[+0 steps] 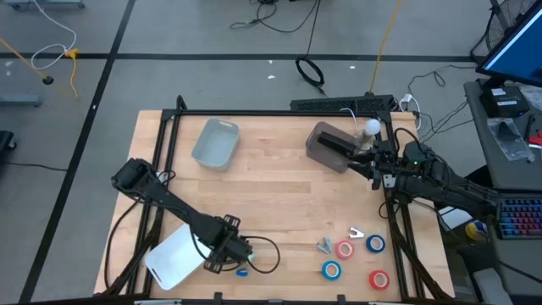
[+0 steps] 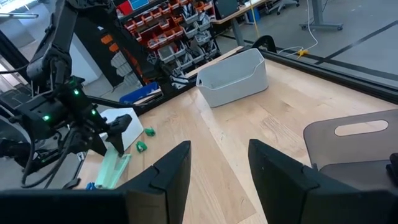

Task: Pick and place Stapler, Stapler remover, tape
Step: Put the light green stapler into the black bin

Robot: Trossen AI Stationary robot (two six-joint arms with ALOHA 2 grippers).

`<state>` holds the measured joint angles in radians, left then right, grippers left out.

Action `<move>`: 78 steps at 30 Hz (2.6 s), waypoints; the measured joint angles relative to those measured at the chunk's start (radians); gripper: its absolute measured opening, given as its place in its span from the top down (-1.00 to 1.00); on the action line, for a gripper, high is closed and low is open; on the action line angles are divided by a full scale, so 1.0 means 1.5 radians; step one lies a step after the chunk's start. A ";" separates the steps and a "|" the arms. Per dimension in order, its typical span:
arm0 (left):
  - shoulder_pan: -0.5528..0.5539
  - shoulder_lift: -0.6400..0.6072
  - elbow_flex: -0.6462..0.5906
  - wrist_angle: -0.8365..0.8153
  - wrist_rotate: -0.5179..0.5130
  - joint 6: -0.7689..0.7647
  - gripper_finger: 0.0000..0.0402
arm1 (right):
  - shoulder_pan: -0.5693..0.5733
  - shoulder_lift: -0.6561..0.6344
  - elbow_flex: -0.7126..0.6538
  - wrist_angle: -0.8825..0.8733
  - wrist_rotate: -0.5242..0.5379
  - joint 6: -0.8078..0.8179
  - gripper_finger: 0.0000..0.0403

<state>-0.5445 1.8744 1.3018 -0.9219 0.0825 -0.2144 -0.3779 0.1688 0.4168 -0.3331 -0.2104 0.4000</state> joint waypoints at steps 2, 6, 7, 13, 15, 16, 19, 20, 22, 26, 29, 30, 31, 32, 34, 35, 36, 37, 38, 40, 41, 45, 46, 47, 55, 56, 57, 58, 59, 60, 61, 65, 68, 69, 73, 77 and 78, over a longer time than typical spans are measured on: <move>0.001 0.000 0.000 0.000 0.001 0.002 -0.07 | 0.000 0.000 0.000 0.000 0.000 0.000 0.24; 0.003 0.002 0.000 0.007 0.010 0.007 0.13 | 0.000 0.000 0.000 0.000 0.000 0.000 0.24; 0.004 0.002 0.000 0.009 0.012 0.007 0.19 | 0.000 0.000 0.000 0.000 0.000 0.000 0.24; 0.006 0.002 0.000 0.010 0.015 0.007 0.39 | 0.000 0.000 0.000 0.000 0.000 0.002 0.24; 0.006 0.002 0.000 0.010 0.015 0.007 0.39 | 0.000 0.000 0.000 0.000 0.000 0.005 0.24; 0.006 0.002 0.000 0.010 0.015 0.004 0.39 | 0.000 0.000 0.000 0.000 0.000 0.005 0.24; 0.008 0.002 0.000 0.010 0.015 -0.021 0.36 | 0.000 0.000 0.000 0.001 0.000 0.005 0.24; 0.009 0.001 0.000 0.010 0.016 -0.034 0.36 | 0.000 0.000 0.000 0.003 0.000 0.007 0.24; 0.016 -0.003 0.001 0.008 0.016 -0.065 0.37 | 0.000 0.000 0.000 0.016 0.000 0.022 0.24; 0.038 -0.022 0.025 -0.005 -0.001 -0.105 0.38 | 0.000 0.000 0.000 0.033 -0.003 0.081 0.24; 0.054 -0.037 0.053 -0.008 -0.039 -0.106 0.38 | 0.000 0.005 0.000 0.058 -0.025 0.141 0.24; 0.059 -0.041 0.064 -0.010 -0.055 -0.102 0.38 | 0.000 0.011 0.000 0.075 -0.046 0.151 0.24; 0.065 -0.046 0.075 -0.010 -0.069 -0.099 0.38 | 0.000 0.018 0.000 0.097 -0.074 0.154 0.24; 0.071 -0.050 0.086 -0.011 -0.083 -0.095 0.38 | 0.000 0.027 0.000 0.124 -0.104 0.150 0.24; 0.085 -0.052 0.110 -0.017 -0.112 -0.085 0.38 | 0.001 0.051 0.000 0.184 -0.155 0.138 0.24; 0.091 -0.052 0.122 -0.025 -0.125 -0.078 0.38 | 0.002 0.066 0.000 0.217 -0.169 0.131 0.24; 0.097 -0.051 0.134 -0.035 -0.137 -0.071 0.38 | 0.006 0.083 0.000 0.247 -0.177 0.122 0.24; 0.103 -0.051 0.145 -0.047 -0.150 -0.066 0.38 | 0.012 0.102 0.000 0.275 -0.177 0.112 0.24; 0.111 -0.051 0.153 -0.053 -0.165 -0.063 0.38 | 0.019 0.121 0.000 0.303 -0.175 0.100 0.24; 0.126 -0.052 0.161 -0.061 -0.192 -0.066 0.38 | 0.035 0.164 0.007 0.331 -0.174 0.067 0.24; 0.133 -0.052 0.165 -0.068 -0.203 -0.069 0.38 | 0.044 0.189 0.016 0.330 -0.173 0.046 0.24; 0.161 -0.051 0.184 -0.105 -0.252 -0.096 0.38 | 0.090 0.297 0.078 0.277 -0.151 -0.058 0.24; 0.168 -0.051 0.187 -0.103 -0.261 -0.103 0.38 | 0.104 0.326 0.100 0.254 -0.138 -0.090 0.24; 0.174 -0.051 0.188 -0.103 -0.267 -0.111 0.38 | 0.117 0.353 0.126 0.220 -0.123 -0.124 0.24; 0.208 -0.051 0.205 -0.105 -0.283 -0.162 0.38 | 0.209 0.550 0.354 -0.102 0.127 -0.330 0.24; 0.211 -0.051 0.205 -0.104 -0.283 -0.165 0.38 | 0.218 0.571 0.378 -0.129 0.154 -0.343 0.24; 0.214 -0.051 0.206 -0.103 -0.283 -0.169 0.38 | 0.225 0.591 0.399 -0.149 0.179 -0.353 0.24; 0.217 -0.051 0.206 -0.103 -0.283 -0.174 0.38 | 0.232 0.612 0.419 -0.165 0.198 -0.363 0.24; 0.220 -0.051 0.206 -0.103 -0.283 -0.179 0.38 | 0.238 0.630 0.436 -0.177 0.213 -0.371 0.24; 0.222 -0.051 0.206 -0.103 -0.283 -0.180 0.38 | 0.244 0.647 0.452 -0.187 0.227 -0.381 0.24; 0.225 -0.051 0.206 -0.100 -0.283 -0.182 0.38 | 0.248 0.662 0.468 -0.192 0.232 -0.390 0.24; 0.230 -0.051 0.206 -0.094 -0.283 -0.191 0.38 | 0.261 0.709 0.512 -0.187 0.262 -0.417 0.20; 0.230 -0.051 0.206 -0.081 -0.283 -0.193 0.38 | 0.266 0.735 0.531 -0.182 0.260 -0.431 0.14; 0.230 -0.051 0.206 -0.078 -0.283 -0.196 0.38 | 0.270 0.743 0.537 -0.180 0.260 -0.433 0.12; 0.231 -0.051 0.206 -0.074 -0.283 -0.207 0.38 | 0.290 0.773 0.549 -0.173 0.261 -0.447 0.03; 0.233 -0.051 0.206 -0.045 -0.283 -0.208 0.38 | 0.307 0.806 0.559 -0.158 0.262 -0.455 -0.08; 0.232 -0.051 0.206 -0.035 -0.283 -0.207 0.38 | 0.310 0.815 0.563 -0.158 0.265 -0.455 -0.11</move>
<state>-0.1959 1.7977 1.6104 -0.9747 -0.3424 -0.5255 0.0869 1.3906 1.2606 -0.5696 0.1874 -0.2824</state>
